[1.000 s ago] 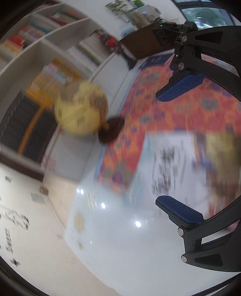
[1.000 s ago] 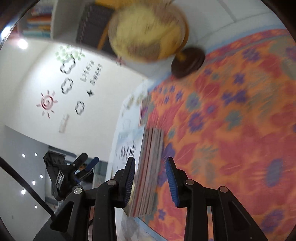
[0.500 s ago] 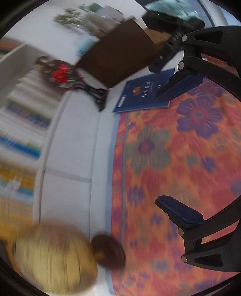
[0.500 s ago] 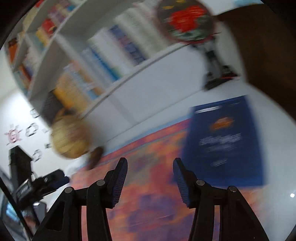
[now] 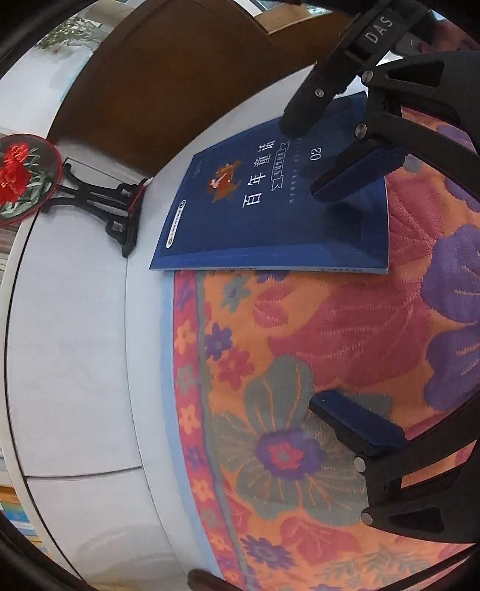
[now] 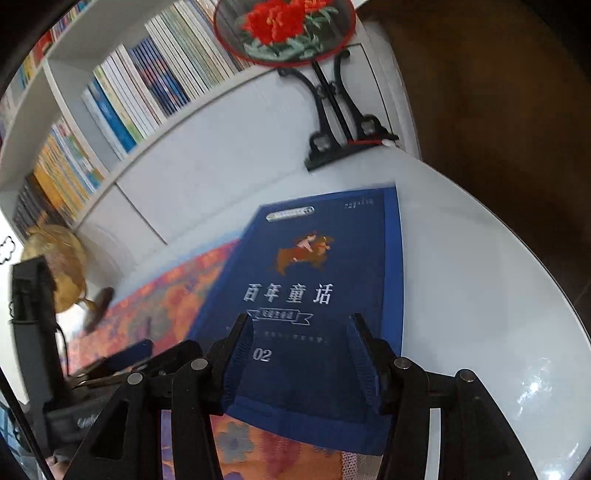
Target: Organize books
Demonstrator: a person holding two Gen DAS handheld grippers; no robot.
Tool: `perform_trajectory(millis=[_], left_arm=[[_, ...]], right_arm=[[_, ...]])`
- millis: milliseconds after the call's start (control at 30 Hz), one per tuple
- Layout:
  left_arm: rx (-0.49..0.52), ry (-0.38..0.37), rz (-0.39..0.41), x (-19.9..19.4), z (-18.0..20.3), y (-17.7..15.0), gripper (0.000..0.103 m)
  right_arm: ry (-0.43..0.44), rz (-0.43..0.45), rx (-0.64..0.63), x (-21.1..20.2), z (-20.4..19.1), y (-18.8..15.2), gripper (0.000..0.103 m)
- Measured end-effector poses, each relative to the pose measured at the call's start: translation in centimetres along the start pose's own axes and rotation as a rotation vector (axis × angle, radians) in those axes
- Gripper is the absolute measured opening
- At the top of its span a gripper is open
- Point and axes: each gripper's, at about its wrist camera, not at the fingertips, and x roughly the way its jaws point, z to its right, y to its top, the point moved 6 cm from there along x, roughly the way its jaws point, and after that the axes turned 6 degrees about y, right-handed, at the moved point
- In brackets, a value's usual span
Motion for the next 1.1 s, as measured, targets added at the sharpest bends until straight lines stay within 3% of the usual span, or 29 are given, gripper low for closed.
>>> perform_trajectory(millis=[133,267,633,733,800,900,1000,1067,1100], left_arm=[[-0.01,-0.04,0.007,-0.2,-0.2,0.1,0.102],[-0.03,-0.072,0.012,-0.5,-0.6,0.1,0.102],[0.038,0.007,-0.008,0.3,0.6,0.5,0.102],[0.051,-0.026,-0.004,0.0,0.8,0.4,0.102],[0.091,-0.12,-0.001,-0.4,1.9,0.2,0.102],[0.234,-0.23,-0.015,-1.1,5.0,-0.8,0.102],[0.405,-0.154,0.042,-2.2,7.8,-2.1,0.102],[0.371,-0.158,0.066,-2.7,7.3,-1.6,0.102],[0.339,-0.156,0.066,-2.6,6.7,-1.3,0.102]], right_arm=[[-0.064,0.017,0.032,-0.3,0.9,0.0,0.052],[-0.057,0.024,0.059,-0.6,1.4,0.1,0.053],[0.005,-0.002,0.049,0.0,0.9,0.0,0.075],[-0.01,0.001,0.044,-0.1,0.8,0.0,0.076],[0.002,-0.005,0.046,0.0,0.7,-0.1,0.076],[0.096,-0.035,-0.017,0.3,-1.0,-0.3,0.077],[0.111,-0.067,-0.141,0.7,-3.9,-1.1,0.077],[0.111,-0.042,-0.131,0.3,-3.9,-0.9,0.076],[0.059,-0.021,-0.106,0.0,-3.0,-0.5,0.076]])
